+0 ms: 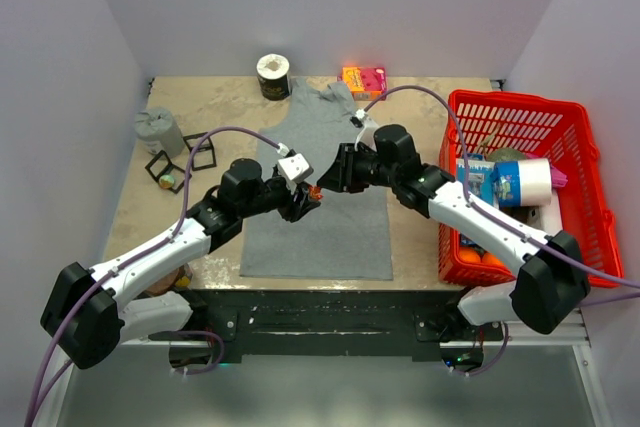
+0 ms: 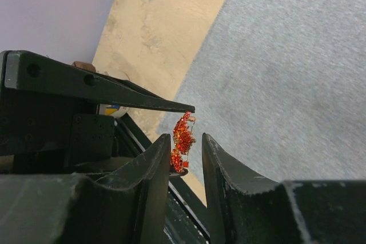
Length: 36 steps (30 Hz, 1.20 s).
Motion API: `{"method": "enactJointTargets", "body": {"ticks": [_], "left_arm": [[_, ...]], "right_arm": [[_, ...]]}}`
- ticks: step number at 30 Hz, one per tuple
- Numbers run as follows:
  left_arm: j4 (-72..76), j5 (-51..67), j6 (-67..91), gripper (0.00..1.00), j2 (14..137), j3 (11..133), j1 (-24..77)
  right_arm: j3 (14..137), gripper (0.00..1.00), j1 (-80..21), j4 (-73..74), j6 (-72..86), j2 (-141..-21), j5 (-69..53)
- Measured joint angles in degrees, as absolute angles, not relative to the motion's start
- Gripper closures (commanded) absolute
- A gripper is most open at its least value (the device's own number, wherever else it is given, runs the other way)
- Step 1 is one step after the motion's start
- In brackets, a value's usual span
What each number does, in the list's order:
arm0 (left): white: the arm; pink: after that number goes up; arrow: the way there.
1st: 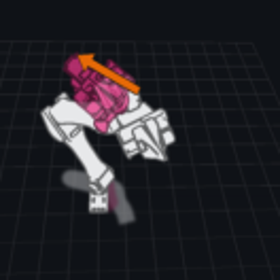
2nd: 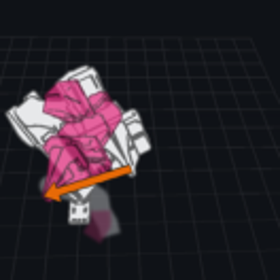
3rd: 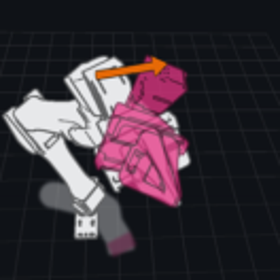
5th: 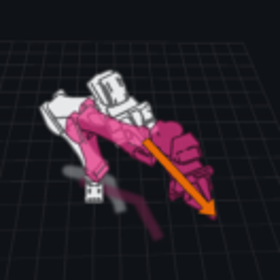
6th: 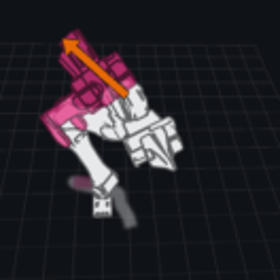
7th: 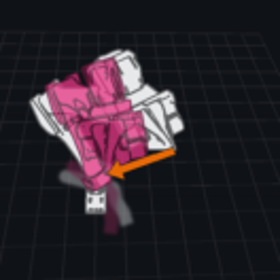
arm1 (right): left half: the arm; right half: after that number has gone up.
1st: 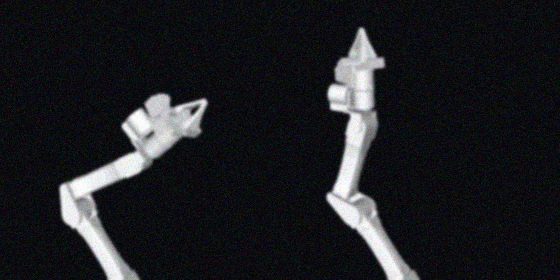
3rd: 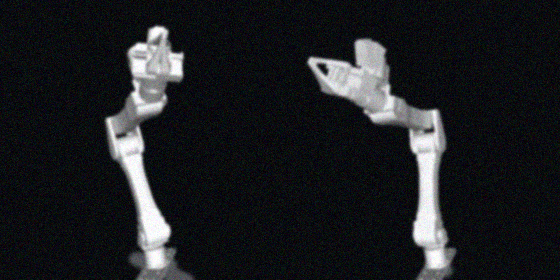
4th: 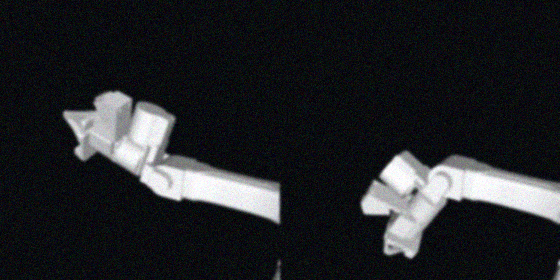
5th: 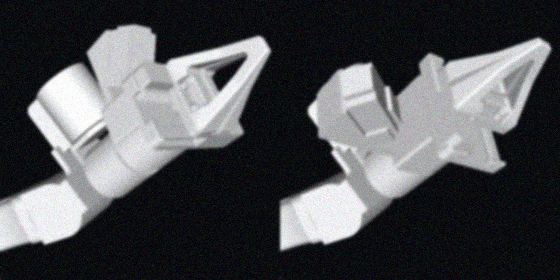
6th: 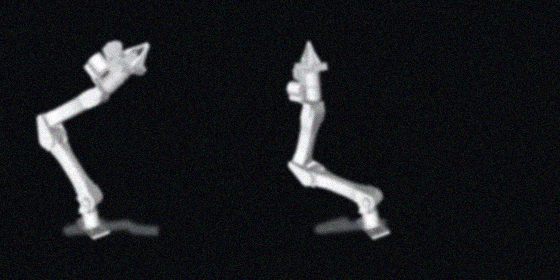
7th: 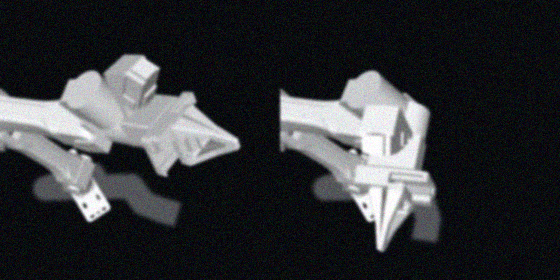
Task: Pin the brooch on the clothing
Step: Pass from the left arm to the right
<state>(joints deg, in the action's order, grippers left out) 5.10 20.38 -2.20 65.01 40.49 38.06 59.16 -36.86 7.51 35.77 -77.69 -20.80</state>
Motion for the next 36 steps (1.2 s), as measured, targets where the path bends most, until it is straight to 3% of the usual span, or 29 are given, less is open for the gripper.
{"method": "enactJointTargets", "body": {"ticks": [10,16,19,22,23,26,31,36], "left_arm": [[5.1,20.4,-2.2,0.67,64.9,40.5,38.1],[5.0,20.4,-2.2,0.66,64.9,40.5,38.4],[5.0,20.3,-2.2,0.59,64.9,40.4,38.4],[5.0,20.1,-2.2,0.42,64.7,40.4,38.4],[4.9,20.1,-2.2,0.31,64.6,40.4,38.4],[5.1,20.0,-1.6,0.16,63.9,40.4,38.4],[5.3,23.2,2.0,0.14,62.0,40.4,36.9],[9.7,35.3,8.8,0.18,62.0,40.4,29.5]], "right_arm": [[58.5,0.73,-37.1,6.3,36.1,-79.7,-22.1],[57.7,0.96,-37.2,4.2,37.3,-79.7,-23.7],[57.3,1.0,-37.2,2.9,38.2,-79.7,-24.6],[56.8,1.0,-37.1,1.6,38.7,-79.6,-25.2],[56.8,1.0,-37.1,1.5,38.8,-79.6,-25.3],[56.5,1.0,-37.1,1.2,38.9,-79.1,-25.3],[55.7,1.0,-36.7,1.3,38.5,-76.6,-25.2],[55.7,1.0,-35.6,1.3,37.2,-73.7,-25.6]]}}
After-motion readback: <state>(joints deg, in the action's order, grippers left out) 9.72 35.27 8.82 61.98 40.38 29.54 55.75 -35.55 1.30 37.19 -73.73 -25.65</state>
